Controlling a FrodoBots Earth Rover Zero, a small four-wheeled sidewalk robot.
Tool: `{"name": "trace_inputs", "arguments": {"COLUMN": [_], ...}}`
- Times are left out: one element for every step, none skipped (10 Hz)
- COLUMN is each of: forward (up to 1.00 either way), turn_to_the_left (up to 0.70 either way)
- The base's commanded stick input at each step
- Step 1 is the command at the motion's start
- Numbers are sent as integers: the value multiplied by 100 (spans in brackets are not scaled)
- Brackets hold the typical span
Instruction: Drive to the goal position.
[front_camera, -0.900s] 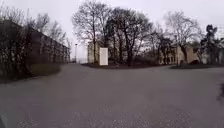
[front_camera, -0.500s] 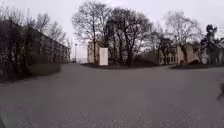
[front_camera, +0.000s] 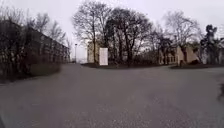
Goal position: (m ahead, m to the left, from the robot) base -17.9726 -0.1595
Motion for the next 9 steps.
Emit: {"name": "trace_inputs", "arguments": {"forward": [0,0,0,0,0,0,0,0,0], "turn_to_the_left": [-100,-100,-100,-100,-100,-100,-100,-100,-100]}}
